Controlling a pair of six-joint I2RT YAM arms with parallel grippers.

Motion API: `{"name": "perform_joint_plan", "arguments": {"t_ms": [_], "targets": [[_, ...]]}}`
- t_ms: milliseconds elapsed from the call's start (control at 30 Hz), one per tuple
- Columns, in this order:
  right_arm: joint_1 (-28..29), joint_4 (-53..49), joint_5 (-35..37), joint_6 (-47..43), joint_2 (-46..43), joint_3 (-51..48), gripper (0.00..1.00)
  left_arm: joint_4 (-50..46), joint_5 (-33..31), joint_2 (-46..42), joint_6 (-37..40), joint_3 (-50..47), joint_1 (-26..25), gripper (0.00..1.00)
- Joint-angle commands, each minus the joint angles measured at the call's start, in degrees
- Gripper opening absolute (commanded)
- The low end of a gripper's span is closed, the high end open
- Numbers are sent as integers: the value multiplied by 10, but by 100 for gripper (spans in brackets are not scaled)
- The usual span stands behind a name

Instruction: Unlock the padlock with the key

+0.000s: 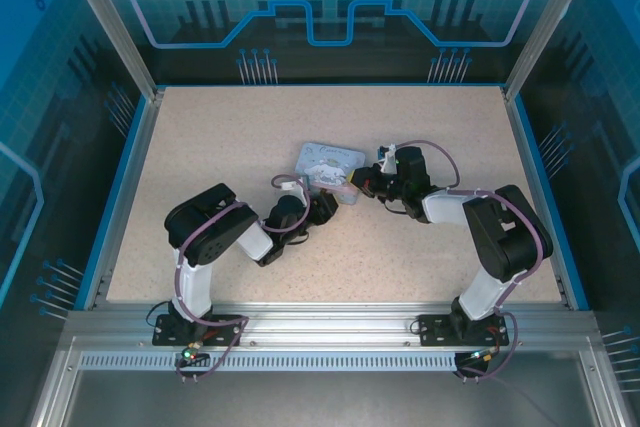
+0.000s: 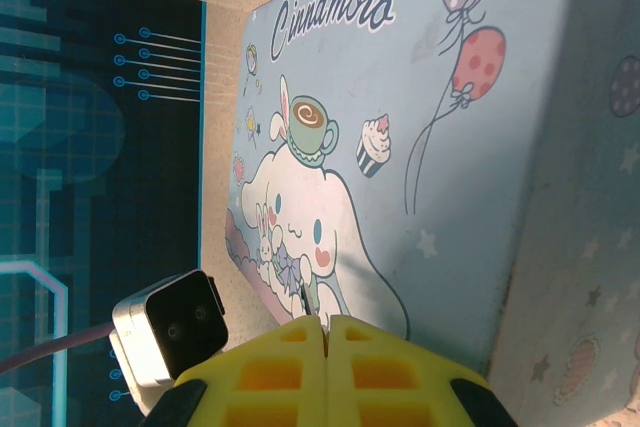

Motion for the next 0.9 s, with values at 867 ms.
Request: {"name": "perform_joint_plan", "arguments": {"t_ms": [867], "targets": [[1, -21, -7, -6, 20, 5, 0, -171, -62, 19, 15, 7, -12, 38]]}}
